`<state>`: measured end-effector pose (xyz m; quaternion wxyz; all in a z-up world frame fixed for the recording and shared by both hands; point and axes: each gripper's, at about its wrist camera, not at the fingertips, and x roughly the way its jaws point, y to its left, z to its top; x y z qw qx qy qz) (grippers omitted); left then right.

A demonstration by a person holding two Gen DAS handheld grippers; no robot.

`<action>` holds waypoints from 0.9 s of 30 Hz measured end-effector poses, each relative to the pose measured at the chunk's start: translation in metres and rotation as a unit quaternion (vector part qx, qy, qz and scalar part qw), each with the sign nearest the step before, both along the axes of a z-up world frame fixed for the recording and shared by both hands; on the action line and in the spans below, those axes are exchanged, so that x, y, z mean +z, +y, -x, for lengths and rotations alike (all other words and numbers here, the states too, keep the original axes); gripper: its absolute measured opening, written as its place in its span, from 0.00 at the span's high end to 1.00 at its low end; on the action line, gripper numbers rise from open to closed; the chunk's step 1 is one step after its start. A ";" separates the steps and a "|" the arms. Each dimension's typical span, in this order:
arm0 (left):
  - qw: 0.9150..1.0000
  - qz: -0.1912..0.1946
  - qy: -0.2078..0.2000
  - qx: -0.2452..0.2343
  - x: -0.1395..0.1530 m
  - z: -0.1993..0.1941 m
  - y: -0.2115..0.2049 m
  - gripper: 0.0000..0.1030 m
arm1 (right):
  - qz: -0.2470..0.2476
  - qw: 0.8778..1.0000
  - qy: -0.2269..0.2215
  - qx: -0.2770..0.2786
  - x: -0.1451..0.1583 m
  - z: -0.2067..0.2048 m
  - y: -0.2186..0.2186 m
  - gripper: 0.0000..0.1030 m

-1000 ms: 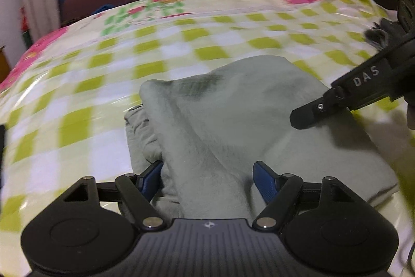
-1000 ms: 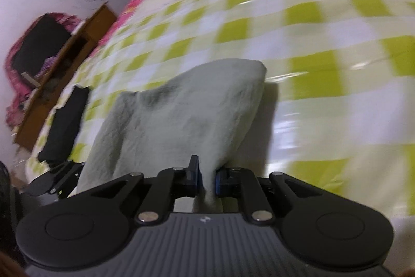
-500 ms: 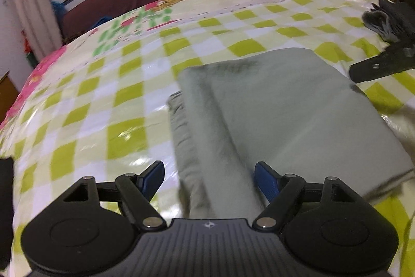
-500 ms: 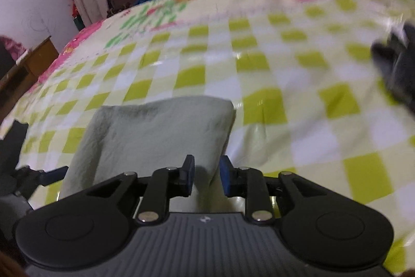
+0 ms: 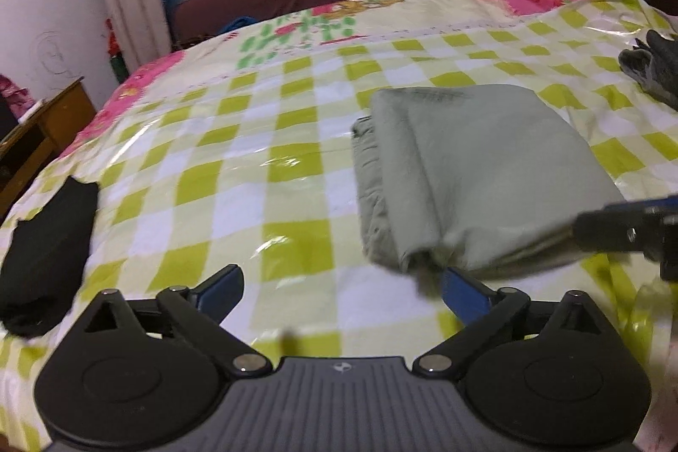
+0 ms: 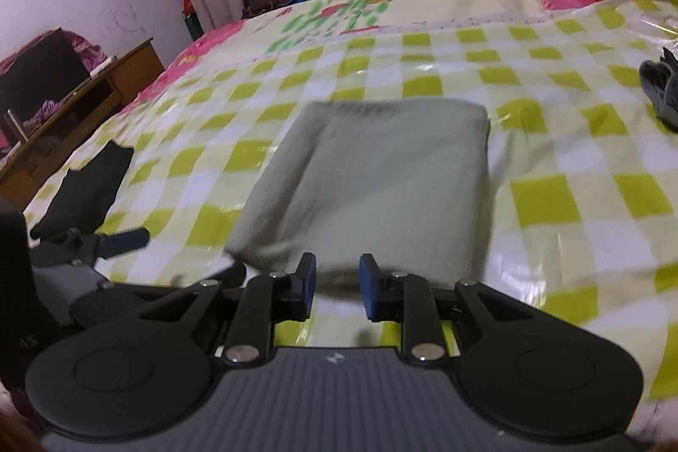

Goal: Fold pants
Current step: 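Open the right gripper and withdraw both tools from the folded pants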

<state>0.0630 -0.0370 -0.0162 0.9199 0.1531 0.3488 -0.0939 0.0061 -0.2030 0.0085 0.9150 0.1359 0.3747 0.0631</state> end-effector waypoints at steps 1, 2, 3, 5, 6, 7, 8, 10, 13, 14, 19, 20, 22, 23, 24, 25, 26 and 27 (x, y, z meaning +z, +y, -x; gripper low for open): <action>1.000 -0.002 -0.003 0.007 0.000 0.005 0.003 0.00 | 0.001 1.000 0.001 -0.001 -0.001 0.006 0.002 0.75; 1.000 -0.001 -0.004 0.011 0.001 0.010 0.006 0.00 | 0.000 1.000 0.002 -0.001 -0.002 0.010 0.005 0.74; 1.000 0.002 -0.004 0.014 0.000 0.015 0.008 0.00 | -0.003 1.000 0.004 -0.001 -0.003 0.014 0.006 0.74; 1.000 0.008 0.001 0.016 -0.002 0.022 0.012 0.00 | -0.014 1.000 0.006 -0.002 -0.004 0.022 0.008 0.74; 1.000 0.008 0.003 0.017 -0.004 0.025 0.013 0.00 | -0.016 1.000 0.004 -0.003 -0.004 0.025 0.009 0.74; 1.000 0.006 0.005 0.018 -0.006 0.028 0.014 0.00 | -0.016 1.000 0.003 -0.004 -0.005 0.028 0.011 0.73; 1.000 0.004 0.007 0.018 -0.008 0.030 0.014 0.00 | -0.014 1.000 0.002 -0.002 -0.005 0.032 0.013 0.73; 1.000 0.000 0.012 0.020 -0.010 0.033 0.013 0.00 | -0.012 1.000 0.006 0.005 -0.008 0.035 0.018 0.73; 1.000 -0.003 0.016 0.017 -0.013 0.036 0.012 0.00 | -0.010 1.000 0.015 0.015 -0.014 0.038 0.024 0.73; 1.000 -0.004 0.017 0.017 -0.014 0.037 0.011 0.00 | -0.009 1.000 0.017 0.017 -0.016 0.039 0.026 0.73; 1.000 -0.006 0.022 0.013 -0.017 0.041 0.009 0.00 | -0.008 0.999 0.020 0.029 -0.020 0.039 0.030 0.70; 1.000 -0.007 0.022 0.014 -0.017 0.040 0.009 0.00 | -0.007 0.999 0.021 0.030 -0.021 0.040 0.031 0.70; 1.000 -0.006 0.026 0.014 -0.019 0.040 0.009 0.00 | -0.007 0.999 0.022 0.030 -0.022 0.040 0.031 0.70; 1.000 -0.006 0.027 0.014 -0.020 0.040 0.010 0.00 | -0.007 0.999 0.023 0.029 -0.023 0.041 0.032 0.70; 1.000 -0.006 0.027 0.014 -0.020 0.041 0.010 0.00 | -0.007 0.999 0.024 0.029 -0.024 0.040 0.031 0.70; 1.000 -0.007 0.027 0.015 -0.020 0.041 0.010 0.00 | -0.007 0.999 0.024 0.029 -0.025 0.040 0.031 0.70; 1.000 -0.007 0.027 0.015 -0.020 0.041 0.010 0.00 | -0.007 0.999 0.025 0.029 -0.025 0.040 0.031 0.70; 0.999 -0.007 0.027 0.015 -0.021 0.041 0.010 0.00 | -0.005 0.999 0.025 0.029 -0.025 0.041 0.031 0.70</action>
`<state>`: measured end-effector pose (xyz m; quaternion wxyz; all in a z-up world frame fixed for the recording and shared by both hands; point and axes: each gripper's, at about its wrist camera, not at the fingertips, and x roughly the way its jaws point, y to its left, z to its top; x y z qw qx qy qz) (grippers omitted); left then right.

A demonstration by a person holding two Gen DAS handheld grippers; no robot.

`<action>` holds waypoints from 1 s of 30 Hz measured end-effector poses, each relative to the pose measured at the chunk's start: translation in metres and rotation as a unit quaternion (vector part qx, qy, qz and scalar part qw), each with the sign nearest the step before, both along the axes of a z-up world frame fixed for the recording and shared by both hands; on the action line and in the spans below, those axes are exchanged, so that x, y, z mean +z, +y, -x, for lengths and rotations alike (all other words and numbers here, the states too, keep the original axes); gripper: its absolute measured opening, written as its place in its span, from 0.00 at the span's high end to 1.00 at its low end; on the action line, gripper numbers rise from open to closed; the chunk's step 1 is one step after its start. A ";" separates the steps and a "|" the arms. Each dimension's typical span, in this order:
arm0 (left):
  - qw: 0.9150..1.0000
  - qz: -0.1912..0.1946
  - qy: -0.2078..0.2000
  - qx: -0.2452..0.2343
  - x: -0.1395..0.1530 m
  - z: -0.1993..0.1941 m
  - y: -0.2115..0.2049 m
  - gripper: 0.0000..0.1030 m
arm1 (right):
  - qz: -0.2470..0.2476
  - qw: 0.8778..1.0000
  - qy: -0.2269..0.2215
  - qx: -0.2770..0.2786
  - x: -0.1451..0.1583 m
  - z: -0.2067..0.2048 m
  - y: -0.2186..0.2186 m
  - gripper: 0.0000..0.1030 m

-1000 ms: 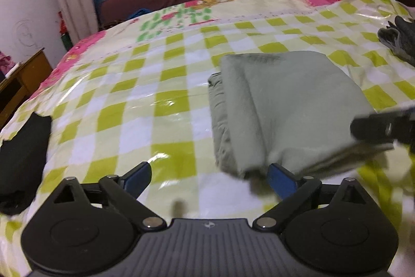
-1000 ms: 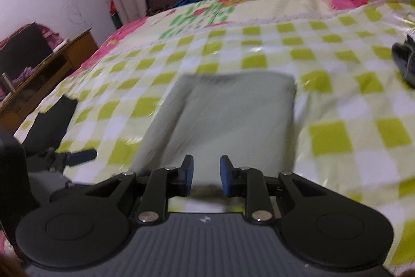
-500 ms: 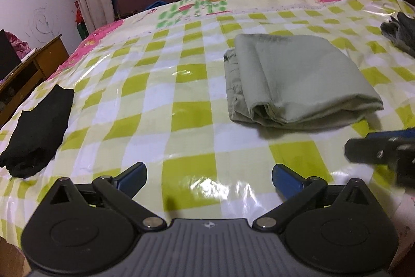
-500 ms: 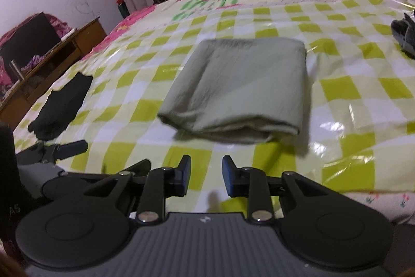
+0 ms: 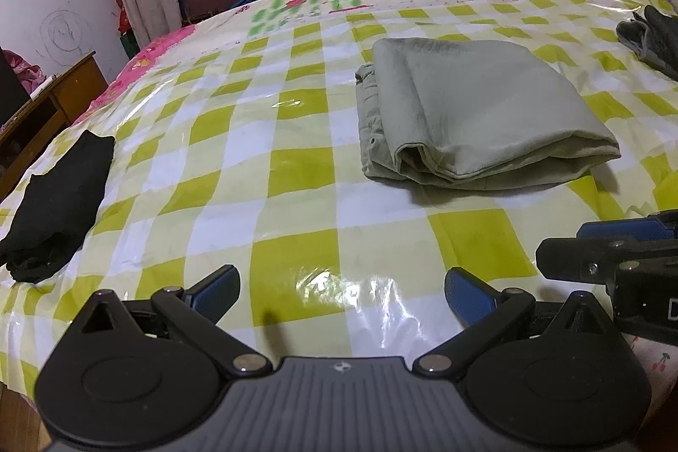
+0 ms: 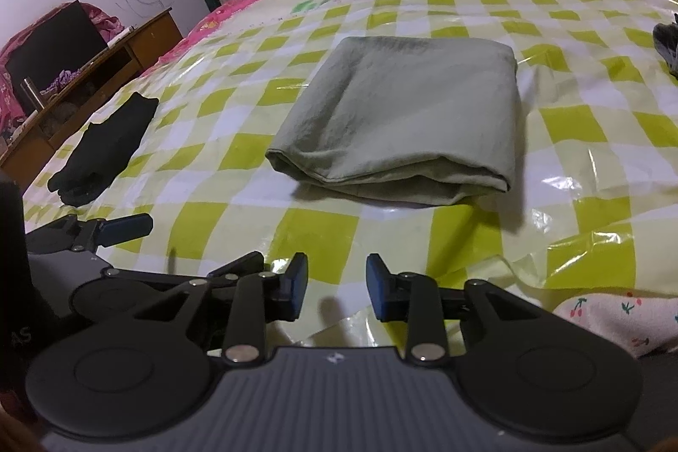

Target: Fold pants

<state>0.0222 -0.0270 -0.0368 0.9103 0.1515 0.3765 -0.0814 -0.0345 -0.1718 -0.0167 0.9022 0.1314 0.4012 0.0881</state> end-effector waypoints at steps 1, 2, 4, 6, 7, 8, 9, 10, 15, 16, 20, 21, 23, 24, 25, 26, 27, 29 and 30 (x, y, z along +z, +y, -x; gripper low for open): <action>1.000 -0.001 0.000 0.000 0.000 0.000 0.000 0.00 | 0.001 1.000 0.000 0.000 0.000 0.000 0.001 0.70; 1.000 -0.002 0.000 0.000 -0.001 0.000 0.000 0.00 | 0.003 1.000 0.000 0.000 -0.001 0.000 0.001 0.70; 1.000 -0.003 -0.001 0.001 -0.002 0.000 -0.001 0.00 | 0.006 1.000 0.000 0.000 -0.001 0.001 0.001 0.70; 1.000 -0.004 -0.001 0.001 -0.002 0.000 -0.001 0.00 | 0.006 1.000 0.001 0.000 -0.002 0.000 0.001 0.70; 1.000 -0.004 -0.001 0.001 -0.002 0.000 -0.001 0.00 | 0.006 1.000 0.001 0.000 -0.002 0.000 0.001 0.70; 1.000 -0.005 -0.001 0.001 -0.002 0.000 -0.001 0.00 | 0.007 1.000 0.001 0.000 -0.002 0.000 0.001 0.70; 1.000 -0.005 -0.001 0.001 -0.002 0.000 -0.001 0.00 | 0.008 1.000 0.001 0.000 -0.002 0.000 0.001 0.70; 1.000 -0.005 -0.001 0.001 -0.002 0.000 -0.001 0.00 | 0.009 1.000 0.001 0.000 -0.002 0.000 0.001 0.70; 1.000 -0.006 -0.001 0.001 -0.002 0.000 -0.001 0.00 | 0.013 1.000 0.000 -0.001 -0.002 0.001 0.002 0.70; 1.000 -0.007 -0.001 0.001 -0.002 0.000 -0.001 0.00 | 0.013 1.000 0.000 -0.001 -0.003 0.001 0.002 0.70; 1.000 -0.009 -0.001 0.004 -0.003 0.000 -0.001 0.00 | 0.013 1.000 0.001 -0.001 -0.003 0.001 0.002 0.70; 1.000 -0.009 -0.002 0.005 -0.003 0.000 -0.001 0.00 | 0.014 1.000 0.000 -0.001 -0.003 0.001 0.002 0.70; 1.000 -0.010 -0.002 0.006 -0.003 0.000 -0.001 0.00 | 0.014 1.000 0.000 -0.002 -0.003 0.002 0.002 0.70; 1.000 -0.010 -0.001 0.007 -0.003 0.000 -0.002 0.00 | 0.015 1.000 0.000 -0.002 -0.003 0.002 0.002 0.70; 1.000 -0.010 -0.001 0.008 -0.003 0.000 -0.002 0.00 | 0.015 1.000 0.000 -0.001 -0.003 0.002 0.002 0.70; 1.000 -0.010 0.000 0.009 -0.003 0.000 -0.002 0.00 | 0.015 1.000 0.000 -0.001 -0.003 0.002 0.002 0.70; 1.000 -0.011 0.000 0.011 -0.003 0.000 -0.002 0.00 | 0.015 1.000 0.000 -0.002 -0.003 0.001 0.002 0.70; 1.000 -0.012 0.000 0.012 -0.003 0.001 -0.003 0.00 | 0.015 1.000 0.001 -0.002 -0.003 0.002 0.002 0.70; 1.000 -0.012 0.000 0.012 -0.003 0.000 -0.003 0.00 | 0.014 1.000 0.001 -0.003 -0.003 0.002 0.002 0.70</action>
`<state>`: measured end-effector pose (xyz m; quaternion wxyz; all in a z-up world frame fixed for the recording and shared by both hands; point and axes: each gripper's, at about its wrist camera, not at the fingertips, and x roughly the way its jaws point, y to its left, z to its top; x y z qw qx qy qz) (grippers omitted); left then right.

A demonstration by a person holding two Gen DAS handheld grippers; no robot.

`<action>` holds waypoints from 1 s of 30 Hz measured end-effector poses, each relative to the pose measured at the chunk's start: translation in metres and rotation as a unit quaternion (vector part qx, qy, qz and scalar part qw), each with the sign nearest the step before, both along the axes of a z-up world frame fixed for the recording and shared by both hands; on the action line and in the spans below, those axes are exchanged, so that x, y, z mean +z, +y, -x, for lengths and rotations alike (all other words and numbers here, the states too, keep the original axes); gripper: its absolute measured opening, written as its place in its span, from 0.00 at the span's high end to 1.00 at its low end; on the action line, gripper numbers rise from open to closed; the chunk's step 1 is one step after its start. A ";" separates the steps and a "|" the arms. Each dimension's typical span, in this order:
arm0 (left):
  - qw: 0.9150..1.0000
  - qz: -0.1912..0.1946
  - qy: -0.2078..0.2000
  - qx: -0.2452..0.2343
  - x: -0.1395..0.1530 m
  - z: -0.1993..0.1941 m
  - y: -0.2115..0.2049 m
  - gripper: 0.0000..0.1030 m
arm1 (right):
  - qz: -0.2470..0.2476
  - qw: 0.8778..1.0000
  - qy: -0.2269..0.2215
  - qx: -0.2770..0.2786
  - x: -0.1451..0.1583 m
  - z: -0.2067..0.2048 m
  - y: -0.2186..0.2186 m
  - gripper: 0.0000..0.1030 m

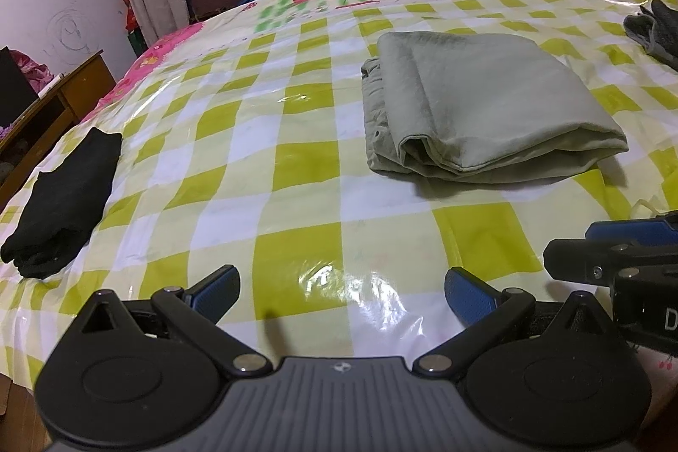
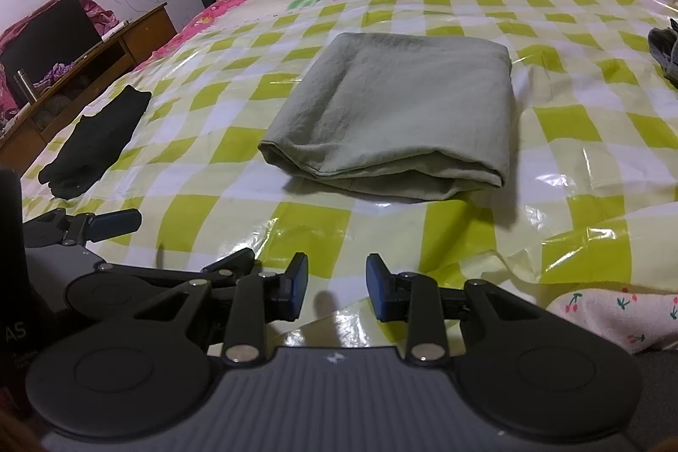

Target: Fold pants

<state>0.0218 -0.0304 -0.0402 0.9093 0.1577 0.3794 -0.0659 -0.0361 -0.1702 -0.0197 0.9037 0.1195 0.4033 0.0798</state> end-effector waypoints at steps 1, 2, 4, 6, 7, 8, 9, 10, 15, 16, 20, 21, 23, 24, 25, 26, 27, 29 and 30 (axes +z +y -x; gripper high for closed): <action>1.000 0.000 0.000 0.001 0.000 0.000 0.000 0.00 | 0.000 1.000 0.000 0.000 0.000 0.000 0.000 0.70; 1.000 0.000 0.001 0.001 0.000 0.000 0.000 0.00 | 0.000 1.000 0.000 0.000 0.000 0.000 0.000 0.70; 1.000 0.000 0.001 0.003 0.000 0.000 -0.001 0.00 | 0.000 1.000 0.000 0.000 0.000 0.000 0.000 0.70; 1.000 0.001 0.002 0.004 0.000 0.000 -0.001 0.00 | 0.000 1.000 0.000 0.000 0.000 0.000 0.000 0.70; 1.000 0.001 0.002 0.004 -0.001 0.000 -0.001 0.00 | 0.000 1.000 0.001 0.000 0.000 0.000 0.000 0.70; 1.000 0.001 0.002 0.004 0.000 0.000 -0.001 0.00 | 0.000 1.000 0.001 0.000 0.000 0.000 -0.001 0.70; 1.000 0.000 0.002 0.004 -0.001 0.000 -0.001 0.00 | 0.000 1.000 0.001 0.000 0.000 0.000 -0.001 0.70; 1.000 0.000 0.002 0.005 -0.001 0.000 -0.001 0.00 | -0.001 1.000 0.001 0.000 -0.001 0.000 -0.001 0.70; 1.000 -0.001 0.002 0.005 -0.001 0.000 -0.001 0.00 | 0.000 1.000 0.001 0.000 -0.001 0.000 -0.001 0.70; 1.000 -0.001 0.002 0.005 -0.001 0.000 -0.001 0.00 | 0.000 1.000 0.001 0.000 -0.001 0.000 -0.001 0.70; 1.000 -0.001 0.002 0.005 -0.001 0.000 -0.001 0.00 | 0.000 1.000 0.001 0.000 -0.001 0.000 0.000 0.70; 1.000 -0.001 0.002 0.005 -0.001 0.000 -0.001 0.00 | 0.000 1.000 0.001 0.000 -0.001 0.000 0.000 0.70; 1.000 -0.001 0.002 0.005 -0.001 0.000 -0.001 0.00 | 0.000 1.000 0.001 0.000 -0.001 0.001 0.000 0.70; 1.000 -0.001 0.002 0.005 -0.001 0.000 -0.001 0.00 | 0.000 1.000 0.001 0.000 -0.001 0.001 0.000 0.70; 1.000 -0.001 0.002 0.005 -0.001 0.000 -0.001 0.00 | 0.000 1.000 0.001 0.000 -0.001 0.000 0.000 0.70; 1.000 -0.001 0.002 0.005 -0.001 0.000 -0.001 0.00 | 0.000 1.000 0.001 0.000 -0.001 0.000 0.000 0.70; 1.000 -0.001 0.002 0.005 -0.001 0.000 -0.001 0.00 | 0.000 1.000 0.001 0.000 -0.001 0.000 0.000 0.70; 1.000 -0.001 0.002 0.005 -0.001 0.000 0.000 0.00 | 0.000 1.000 0.001 0.000 -0.002 0.001 0.000 0.70; 1.000 -0.001 0.002 0.005 -0.001 0.000 0.000 0.00 | 0.000 1.000 0.001 0.000 -0.002 0.001 0.000 0.70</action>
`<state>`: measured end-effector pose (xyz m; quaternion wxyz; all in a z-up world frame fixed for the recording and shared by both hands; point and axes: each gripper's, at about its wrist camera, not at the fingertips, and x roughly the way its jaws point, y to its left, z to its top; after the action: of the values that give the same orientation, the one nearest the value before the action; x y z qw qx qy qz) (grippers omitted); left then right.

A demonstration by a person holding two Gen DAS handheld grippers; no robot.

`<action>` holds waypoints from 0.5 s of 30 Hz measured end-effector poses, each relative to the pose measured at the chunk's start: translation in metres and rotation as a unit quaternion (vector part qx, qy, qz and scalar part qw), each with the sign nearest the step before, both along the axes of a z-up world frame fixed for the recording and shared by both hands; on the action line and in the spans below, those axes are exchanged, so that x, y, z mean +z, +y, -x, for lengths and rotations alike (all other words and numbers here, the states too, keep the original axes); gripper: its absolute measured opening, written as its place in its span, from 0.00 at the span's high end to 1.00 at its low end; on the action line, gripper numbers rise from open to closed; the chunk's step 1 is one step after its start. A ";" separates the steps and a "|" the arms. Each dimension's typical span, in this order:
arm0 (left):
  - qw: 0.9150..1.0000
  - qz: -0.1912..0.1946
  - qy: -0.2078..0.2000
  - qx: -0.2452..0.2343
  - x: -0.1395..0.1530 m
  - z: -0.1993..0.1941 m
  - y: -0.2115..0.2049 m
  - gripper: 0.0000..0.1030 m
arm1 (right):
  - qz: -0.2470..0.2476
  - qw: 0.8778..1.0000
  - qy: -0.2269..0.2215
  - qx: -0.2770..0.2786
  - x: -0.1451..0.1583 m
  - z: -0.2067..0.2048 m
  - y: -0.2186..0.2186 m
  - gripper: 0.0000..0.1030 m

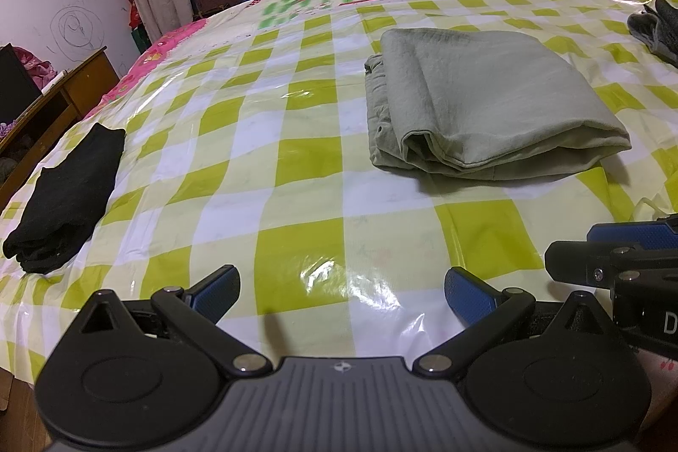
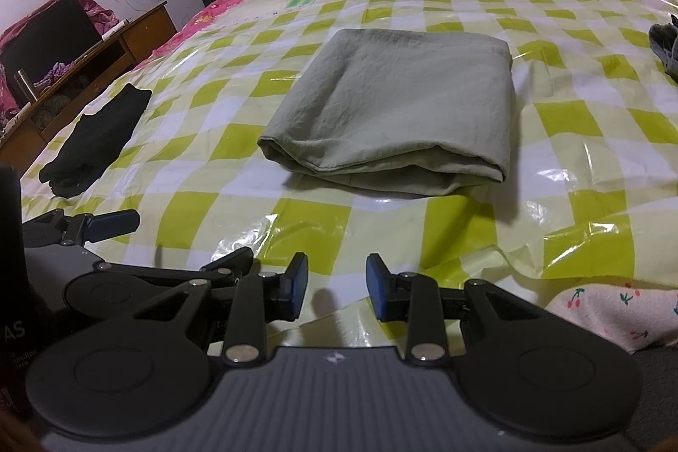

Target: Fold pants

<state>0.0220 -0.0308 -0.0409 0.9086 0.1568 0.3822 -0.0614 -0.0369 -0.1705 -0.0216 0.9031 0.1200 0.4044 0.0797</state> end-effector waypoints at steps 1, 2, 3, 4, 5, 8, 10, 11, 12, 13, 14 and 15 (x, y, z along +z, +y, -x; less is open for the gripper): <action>1.000 0.000 0.000 0.000 0.000 0.000 0.000 0.00 | 0.000 1.000 0.000 0.000 0.000 0.000 0.000 0.70; 1.000 0.000 0.000 0.000 0.000 0.000 0.000 0.00 | 0.000 1.000 0.000 0.000 0.000 0.000 0.000 0.70; 1.000 0.000 0.000 0.000 0.000 0.000 0.000 0.00 | 0.000 1.000 0.000 0.000 0.000 0.000 0.000 0.70; 1.000 0.000 0.000 0.000 0.000 0.000 0.000 0.00 | 0.000 1.000 0.000 0.000 0.000 0.000 0.000 0.70; 1.000 0.000 0.000 0.000 0.000 0.000 0.000 0.00 | 0.000 1.000 0.000 0.000 0.000 0.000 0.000 0.70; 1.000 0.000 0.000 0.002 0.000 0.000 0.001 0.00 | 0.000 1.000 0.000 0.000 0.000 0.000 0.000 0.70; 1.000 0.001 0.000 0.003 0.000 0.001 0.001 0.00 | 0.000 1.000 0.000 0.000 0.000 0.000 0.001 0.70; 1.000 0.001 0.000 0.003 -0.001 0.001 0.002 0.00 | 0.000 1.000 0.000 0.000 0.000 0.000 0.001 0.70; 1.000 0.001 0.001 0.004 -0.001 0.001 0.002 0.00 | 0.001 1.000 0.000 0.000 0.000 0.001 0.001 0.70; 1.000 0.001 0.001 0.005 -0.001 0.002 0.003 0.00 | 0.001 1.000 0.000 0.000 0.000 0.001 0.001 0.70; 1.000 0.001 0.001 0.006 -0.001 0.002 0.003 0.00 | 0.000 1.000 0.000 0.000 0.000 0.001 0.001 0.70; 1.000 0.001 0.002 0.007 0.000 0.002 0.003 0.00 | 0.000 1.000 0.000 0.000 0.000 0.001 0.001 0.70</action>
<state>0.0201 -0.0282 -0.0414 0.9084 0.1533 0.3848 -0.0561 -0.0374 -0.1694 -0.0220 0.9031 0.1197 0.4046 0.0796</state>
